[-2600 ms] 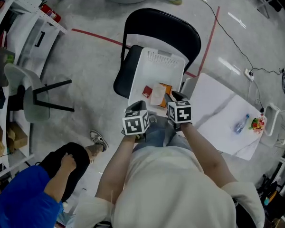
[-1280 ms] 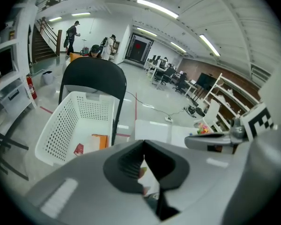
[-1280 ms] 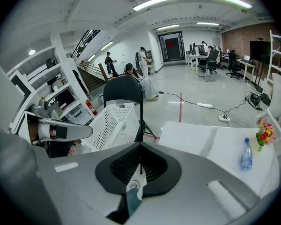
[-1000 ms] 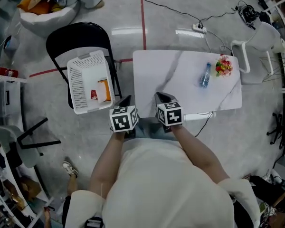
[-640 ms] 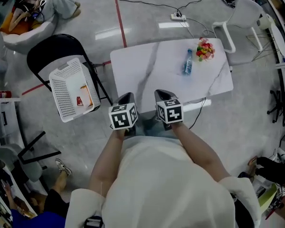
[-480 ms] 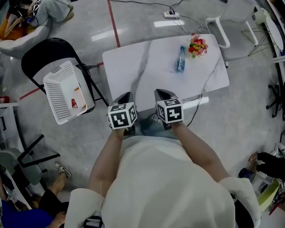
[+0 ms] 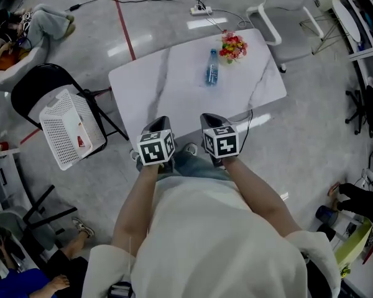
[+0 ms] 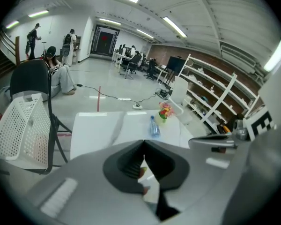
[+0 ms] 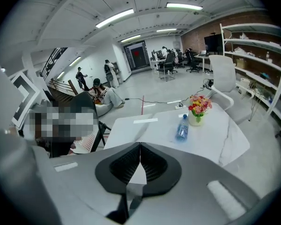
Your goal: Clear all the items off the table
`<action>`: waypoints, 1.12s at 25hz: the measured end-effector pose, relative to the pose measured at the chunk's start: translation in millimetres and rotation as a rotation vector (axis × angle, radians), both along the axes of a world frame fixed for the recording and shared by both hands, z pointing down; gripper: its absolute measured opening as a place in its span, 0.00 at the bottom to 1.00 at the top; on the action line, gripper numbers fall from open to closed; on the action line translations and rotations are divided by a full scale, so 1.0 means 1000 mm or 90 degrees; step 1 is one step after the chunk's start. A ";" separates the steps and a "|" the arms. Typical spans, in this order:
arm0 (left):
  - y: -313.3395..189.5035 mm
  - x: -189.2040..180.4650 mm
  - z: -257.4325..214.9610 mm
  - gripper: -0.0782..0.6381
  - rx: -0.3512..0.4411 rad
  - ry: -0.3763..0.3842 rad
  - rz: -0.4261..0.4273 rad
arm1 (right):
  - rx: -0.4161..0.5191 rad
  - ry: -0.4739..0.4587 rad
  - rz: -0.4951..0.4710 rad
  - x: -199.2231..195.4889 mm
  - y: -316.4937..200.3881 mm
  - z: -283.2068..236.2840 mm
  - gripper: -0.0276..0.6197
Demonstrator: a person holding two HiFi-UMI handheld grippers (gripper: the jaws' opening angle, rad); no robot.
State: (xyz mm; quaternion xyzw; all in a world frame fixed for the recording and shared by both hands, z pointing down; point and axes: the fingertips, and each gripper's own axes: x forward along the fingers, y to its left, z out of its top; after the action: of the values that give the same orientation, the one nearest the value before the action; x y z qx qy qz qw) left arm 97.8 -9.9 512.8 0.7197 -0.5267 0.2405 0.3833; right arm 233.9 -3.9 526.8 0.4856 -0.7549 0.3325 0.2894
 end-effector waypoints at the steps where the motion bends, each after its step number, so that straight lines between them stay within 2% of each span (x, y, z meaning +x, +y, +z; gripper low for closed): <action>1: -0.001 0.007 0.001 0.12 0.000 -0.002 0.005 | -0.001 -0.001 0.007 0.008 0.001 0.001 0.05; 8: -0.002 0.046 0.005 0.12 -0.012 -0.006 0.057 | -0.016 -0.006 0.068 0.050 0.005 0.007 0.05; 14: -0.009 0.066 0.009 0.12 -0.018 -0.005 0.087 | -0.030 -0.008 0.105 0.069 0.006 0.014 0.05; 22: -0.024 0.079 0.027 0.12 -0.036 -0.014 0.103 | -0.059 -0.014 0.136 0.086 -0.007 0.033 0.05; 28: -0.047 0.081 0.047 0.12 -0.058 -0.014 0.099 | -0.071 -0.012 0.143 0.092 -0.037 0.050 0.07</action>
State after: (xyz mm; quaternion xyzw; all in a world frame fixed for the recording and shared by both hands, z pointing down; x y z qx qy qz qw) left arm 178.4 -57.1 559.4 0.7373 -0.4620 0.3013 0.3901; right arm 325.9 -40.6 576.8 0.5472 -0.6787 0.4091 0.2695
